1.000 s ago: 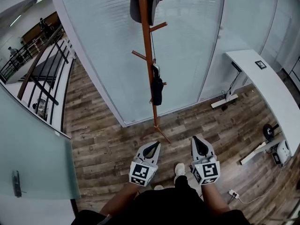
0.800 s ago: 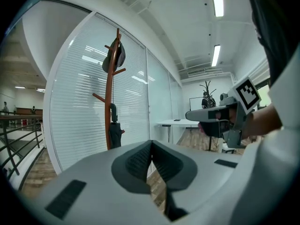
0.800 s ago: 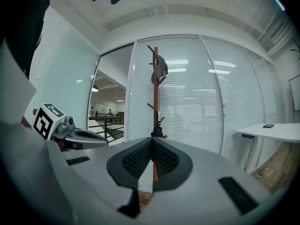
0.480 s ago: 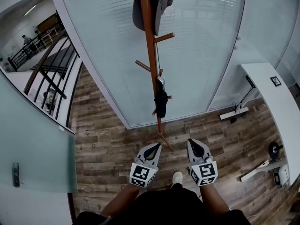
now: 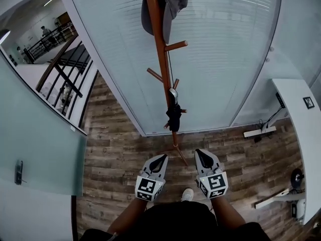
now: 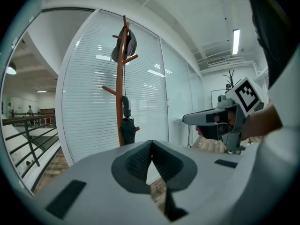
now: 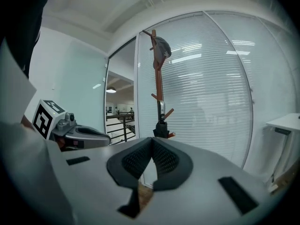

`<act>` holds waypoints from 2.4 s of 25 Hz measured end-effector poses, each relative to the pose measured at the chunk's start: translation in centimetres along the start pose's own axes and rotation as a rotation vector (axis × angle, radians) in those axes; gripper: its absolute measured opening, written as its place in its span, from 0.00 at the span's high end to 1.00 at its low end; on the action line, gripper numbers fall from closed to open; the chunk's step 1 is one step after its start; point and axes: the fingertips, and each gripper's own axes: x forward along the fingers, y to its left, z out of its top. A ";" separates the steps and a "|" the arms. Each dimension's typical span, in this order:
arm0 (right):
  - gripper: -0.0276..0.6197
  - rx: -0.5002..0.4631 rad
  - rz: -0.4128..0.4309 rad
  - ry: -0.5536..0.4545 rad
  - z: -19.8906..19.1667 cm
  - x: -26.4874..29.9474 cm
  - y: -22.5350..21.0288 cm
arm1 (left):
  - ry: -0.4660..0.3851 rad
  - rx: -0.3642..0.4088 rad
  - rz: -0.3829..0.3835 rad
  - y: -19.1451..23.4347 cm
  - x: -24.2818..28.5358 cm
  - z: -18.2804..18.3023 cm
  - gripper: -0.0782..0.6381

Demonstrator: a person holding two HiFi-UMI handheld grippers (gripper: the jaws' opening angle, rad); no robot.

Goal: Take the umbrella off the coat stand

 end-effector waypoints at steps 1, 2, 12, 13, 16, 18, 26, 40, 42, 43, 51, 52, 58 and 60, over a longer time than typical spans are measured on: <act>0.95 -0.003 0.019 0.002 0.0 0.4 0.0 | 0.005 -0.006 0.023 0.2 0.1 -0.1 0.87; 0.95 -0.006 0.035 0.006 -0.1 0.7 -0.2 | 0.007 -0.012 0.045 0.4 0.2 -0.2 0.87; 0.95 -0.008 0.142 0.058 -0.8 5.0 -1.4 | 0.043 -0.040 0.221 4.0 -0.1 -1.1 0.87; 0.95 -0.003 0.146 0.063 -0.9 5.5 -1.5 | 0.042 -0.038 0.231 4.5 0.0 -0.9 0.87; 0.95 -0.004 0.172 0.080 -0.7 6.9 -1.1 | 0.033 -0.030 0.245 5.8 0.2 0.0 0.87; 0.95 -0.020 0.188 0.086 -0.4 7.7 -0.9 | 0.032 -0.037 0.252 6.7 0.5 -0.1 0.87; 0.95 -0.056 0.177 0.106 -1.4 11.8 -0.5 | 0.053 -0.051 0.228 9.3 2.8 -0.6 0.87; 0.52 0.046 0.077 0.244 -7.2 18.9 -2.5 | 0.034 -0.162 0.221 14.0 3.7 -1.7 0.87; 0.48 0.061 0.057 0.261 -8.0 19.6 -3.0 | 0.037 -0.185 0.218 14.2 3.8 -2.1 0.87; 0.47 0.068 0.051 0.264 -8.2 20.1 -3.1 | 0.036 -0.204 0.217 14.3 3.6 -2.2 0.87; 0.46 0.073 0.046 0.287 -8.9 22.6 -2.9 | 0.053 -0.216 0.245 16.8 3.3 -2.4 0.87; 0.46 0.078 0.041 0.285 -8.9 22.8 -2.9 | 0.060 -0.213 0.245 16.8 3.3 -2.6 0.87; 0.48 0.092 0.009 0.277 -8.6 24.5 -3.4 | 0.073 -0.296 0.203 15.6 4.0 -3.6 0.87; 0.52 0.093 0.002 0.268 -8.4 24.6 -3.4 | 0.078 -0.294 0.192 15.4 4.0 -3.7 0.87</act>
